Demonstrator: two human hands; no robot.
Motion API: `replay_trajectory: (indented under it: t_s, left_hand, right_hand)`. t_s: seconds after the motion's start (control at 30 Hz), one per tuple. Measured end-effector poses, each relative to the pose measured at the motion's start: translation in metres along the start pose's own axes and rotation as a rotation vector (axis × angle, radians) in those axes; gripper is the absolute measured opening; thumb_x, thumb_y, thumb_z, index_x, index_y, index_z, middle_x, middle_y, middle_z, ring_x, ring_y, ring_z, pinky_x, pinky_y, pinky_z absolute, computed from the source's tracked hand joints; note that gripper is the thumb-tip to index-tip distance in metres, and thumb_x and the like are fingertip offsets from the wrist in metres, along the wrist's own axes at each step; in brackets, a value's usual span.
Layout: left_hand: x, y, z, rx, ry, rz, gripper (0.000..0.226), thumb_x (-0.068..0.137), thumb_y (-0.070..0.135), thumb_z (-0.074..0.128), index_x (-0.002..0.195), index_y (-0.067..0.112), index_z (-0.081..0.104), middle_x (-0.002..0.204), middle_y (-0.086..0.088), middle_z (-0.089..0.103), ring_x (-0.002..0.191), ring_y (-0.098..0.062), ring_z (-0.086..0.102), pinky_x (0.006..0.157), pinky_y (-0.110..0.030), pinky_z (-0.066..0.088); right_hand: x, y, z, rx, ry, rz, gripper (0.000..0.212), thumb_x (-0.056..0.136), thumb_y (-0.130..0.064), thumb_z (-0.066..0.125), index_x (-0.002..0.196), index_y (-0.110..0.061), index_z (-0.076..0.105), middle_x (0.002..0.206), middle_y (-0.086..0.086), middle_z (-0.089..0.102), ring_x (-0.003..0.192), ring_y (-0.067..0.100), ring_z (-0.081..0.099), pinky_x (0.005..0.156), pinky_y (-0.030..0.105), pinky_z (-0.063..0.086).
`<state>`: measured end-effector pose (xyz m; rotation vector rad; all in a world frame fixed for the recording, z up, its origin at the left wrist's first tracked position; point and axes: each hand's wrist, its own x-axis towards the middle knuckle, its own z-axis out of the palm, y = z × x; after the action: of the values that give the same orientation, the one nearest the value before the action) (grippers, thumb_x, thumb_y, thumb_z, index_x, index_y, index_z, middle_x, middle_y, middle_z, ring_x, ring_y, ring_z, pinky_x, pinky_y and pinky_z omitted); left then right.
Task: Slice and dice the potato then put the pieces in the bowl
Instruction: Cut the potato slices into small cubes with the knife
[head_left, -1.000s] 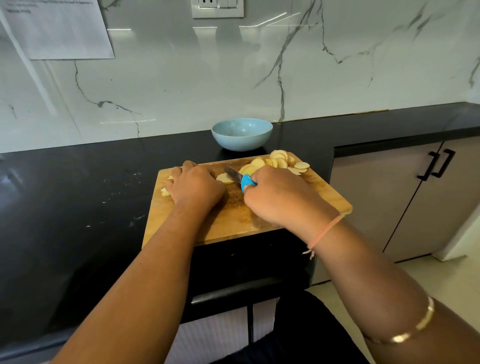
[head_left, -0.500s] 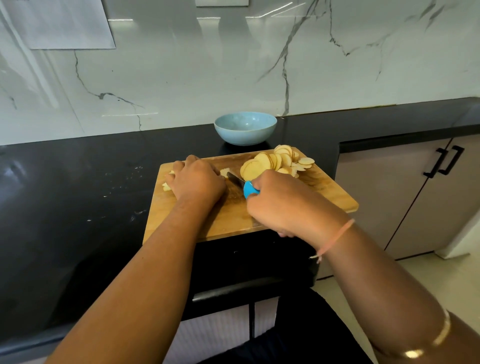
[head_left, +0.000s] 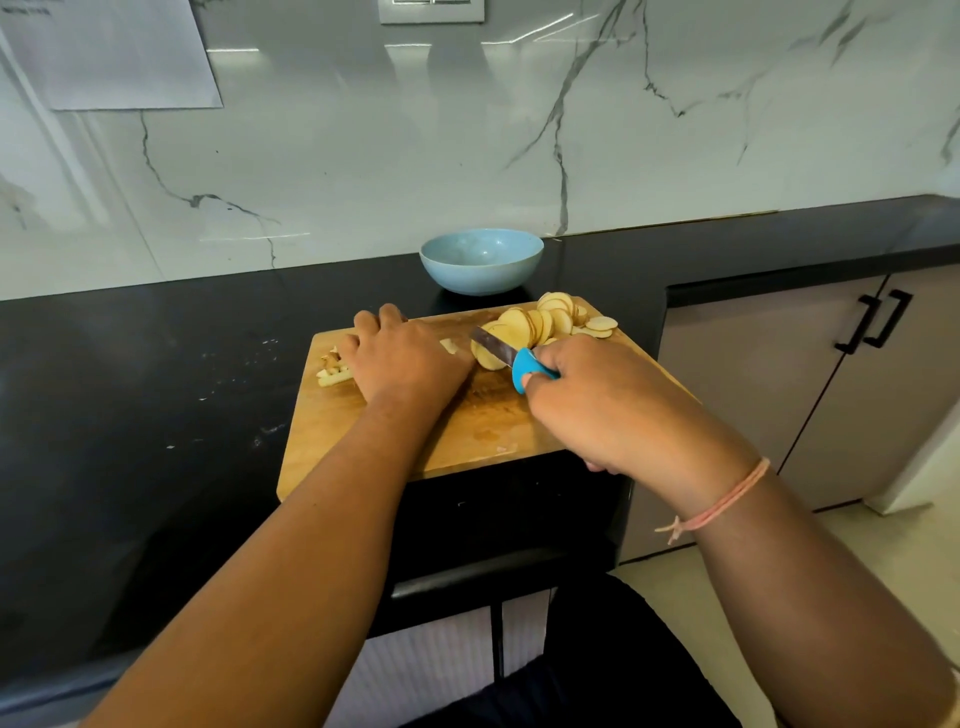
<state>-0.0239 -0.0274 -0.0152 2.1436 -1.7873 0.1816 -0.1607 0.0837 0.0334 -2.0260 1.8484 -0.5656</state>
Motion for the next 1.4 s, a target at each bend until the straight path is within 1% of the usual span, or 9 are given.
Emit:
replay_trajectory:
  t_s: [0.13, 0.3, 0.47, 0.63, 0.77, 0.97, 1.07, 1.13, 1.4]
  left_hand:
    - [0.003, 0.003, 0.0, -0.012, -0.014, 0.008, 0.06, 0.088, 0.06, 0.045, 0.121, 0.012, 0.06, 0.135, -0.006, 0.045, 0.127, -0.028, 0.034, 0.1, -0.04, 0.03]
    - [0.01, -0.002, -0.001, -0.092, -0.079, 0.01, 0.042, 0.088, 0.046, 0.057, 0.122, 0.021, 0.063, 0.136, -0.004, 0.044, 0.128, -0.027, 0.032, 0.103, -0.042, 0.03]
    - [0.01, -0.008, -0.009, -0.067, -0.117, 0.005, 0.04, 0.091, 0.036, 0.056, 0.128, 0.022, 0.056, 0.134, -0.006, 0.048, 0.129, -0.028, 0.032, 0.104, -0.043, 0.028]
    - [0.013, -0.013, -0.009, -0.048, -0.117, -0.019, 0.022, 0.09, 0.025, 0.06, 0.111, 0.026, 0.066, 0.113, 0.0, 0.062, 0.121, -0.025, 0.04, 0.096, -0.042, 0.028]
    - [0.015, -0.012, -0.007, -0.08, -0.086, -0.02, 0.016, 0.093, 0.026, 0.059, 0.107, 0.028, 0.067, 0.106, 0.0, 0.066, 0.118, -0.024, 0.045, 0.096, -0.041, 0.03]
    - [0.018, -0.012, -0.003, -0.121, -0.047, -0.007, 0.018, 0.093, 0.026, 0.056, 0.106, 0.025, 0.067, 0.108, -0.003, 0.066, 0.117, -0.026, 0.047, 0.099, -0.042, 0.035]
    - [0.015, -0.008, -0.003, -0.12, -0.057, 0.01, 0.026, 0.09, 0.042, 0.054, 0.1, 0.023, 0.068, 0.105, -0.001, 0.065, 0.118, -0.024, 0.045, 0.097, -0.042, 0.034]
    - [0.015, -0.006, -0.002, -0.083, -0.082, 0.029, 0.037, 0.088, 0.052, 0.054, 0.109, 0.024, 0.066, 0.113, -0.002, 0.063, 0.124, -0.025, 0.042, 0.098, -0.042, 0.033]
    - [0.018, -0.008, -0.003, -0.098, -0.07, 0.018, 0.025, 0.092, 0.037, 0.057, 0.113, 0.027, 0.066, 0.115, -0.001, 0.063, 0.121, -0.024, 0.044, 0.098, -0.041, 0.035]
  right_hand:
    - [0.002, 0.002, 0.0, 0.002, -0.009, 0.007, 0.036, 0.098, -0.028, 0.039, 0.132, -0.02, 0.049, 0.078, -0.001, 0.053, 0.058, 0.009, 0.046, 0.052, 0.023, 0.041]
    - [0.007, 0.001, 0.005, -0.004, -0.012, 0.002, 0.036, 0.098, -0.028, 0.039, 0.131, -0.019, 0.049, 0.085, -0.001, 0.056, 0.06, 0.01, 0.048, 0.059, 0.027, 0.047]
    - [0.018, -0.004, 0.011, -0.045, -0.044, 0.021, 0.036, 0.097, -0.029, 0.04, 0.13, -0.018, 0.05, 0.09, 0.0, 0.057, 0.066, 0.014, 0.052, 0.063, 0.03, 0.048]
    - [0.027, -0.015, 0.016, -0.141, -0.012, 0.006, 0.014, 0.096, -0.026, 0.04, 0.1, -0.018, 0.051, 0.076, -0.003, 0.047, 0.082, 0.02, 0.055, 0.062, 0.03, 0.04]
    - [0.035, -0.029, 0.015, -0.229, 0.014, -0.007, 0.01, 0.096, -0.027, 0.042, 0.09, -0.02, 0.04, 0.071, -0.003, 0.039, 0.08, 0.018, 0.048, 0.062, 0.029, 0.036]
    - [0.042, -0.039, 0.015, -0.271, -0.067, 0.027, 0.007, 0.094, -0.023, 0.044, 0.098, -0.016, 0.046, 0.072, 0.001, 0.039, 0.085, 0.022, 0.049, 0.068, 0.032, 0.039]
    - [0.045, -0.036, 0.014, -0.228, -0.071, 0.037, 0.007, 0.094, -0.023, 0.043, 0.092, -0.016, 0.042, 0.071, 0.0, 0.04, 0.077, 0.02, 0.051, 0.057, 0.028, 0.039]
    - [0.046, -0.032, 0.013, -0.19, -0.053, 0.046, 0.009, 0.094, -0.023, 0.043, 0.09, -0.016, 0.041, 0.07, 0.0, 0.042, 0.068, 0.018, 0.049, 0.054, 0.025, 0.037]
    - [0.046, -0.022, 0.011, -0.102, -0.004, 0.007, 0.01, 0.095, -0.024, 0.042, 0.093, -0.016, 0.047, 0.072, -0.001, 0.047, 0.072, 0.019, 0.055, 0.058, 0.026, 0.042]
